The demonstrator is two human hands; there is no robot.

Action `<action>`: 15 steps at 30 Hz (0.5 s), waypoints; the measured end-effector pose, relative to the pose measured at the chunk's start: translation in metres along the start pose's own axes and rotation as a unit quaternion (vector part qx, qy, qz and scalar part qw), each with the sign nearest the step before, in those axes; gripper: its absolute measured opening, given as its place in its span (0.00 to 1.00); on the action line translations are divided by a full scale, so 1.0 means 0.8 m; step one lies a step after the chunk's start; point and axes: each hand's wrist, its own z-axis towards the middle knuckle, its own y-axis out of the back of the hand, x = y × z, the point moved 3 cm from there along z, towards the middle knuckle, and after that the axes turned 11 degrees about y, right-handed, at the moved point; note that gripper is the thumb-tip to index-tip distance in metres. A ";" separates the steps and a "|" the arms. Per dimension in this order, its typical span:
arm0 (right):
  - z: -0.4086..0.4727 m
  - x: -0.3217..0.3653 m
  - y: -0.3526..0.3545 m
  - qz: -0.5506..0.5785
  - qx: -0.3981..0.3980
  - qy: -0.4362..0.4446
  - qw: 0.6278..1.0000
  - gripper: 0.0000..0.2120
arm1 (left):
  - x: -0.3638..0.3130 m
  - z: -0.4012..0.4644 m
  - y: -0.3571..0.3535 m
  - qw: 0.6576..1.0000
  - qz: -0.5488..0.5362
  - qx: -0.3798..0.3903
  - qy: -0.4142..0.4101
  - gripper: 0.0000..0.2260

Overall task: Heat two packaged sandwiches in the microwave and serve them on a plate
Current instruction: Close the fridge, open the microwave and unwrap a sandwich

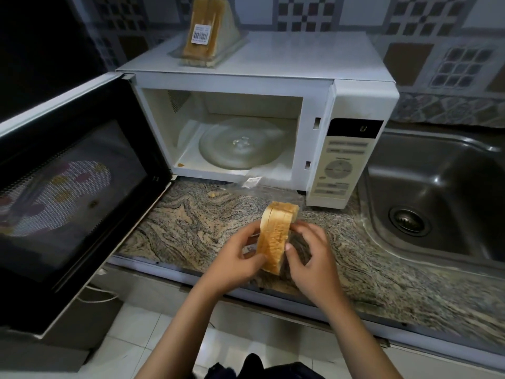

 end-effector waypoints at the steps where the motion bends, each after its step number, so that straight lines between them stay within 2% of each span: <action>1: -0.001 0.005 0.000 0.005 0.000 0.008 1.000 0.16 | 0.000 -0.005 0.001 1.000 -0.008 -0.001 -0.001 0.24; 6: -0.005 0.029 -0.009 0.059 0.017 0.042 0.997 0.17 | 0.005 -0.033 0.010 0.998 -0.049 -0.039 -0.007 0.22; 15: 0.004 0.055 -0.055 0.132 0.073 0.045 0.988 0.17 | 0.014 -0.066 0.049 0.990 -0.067 -0.126 -0.009 0.19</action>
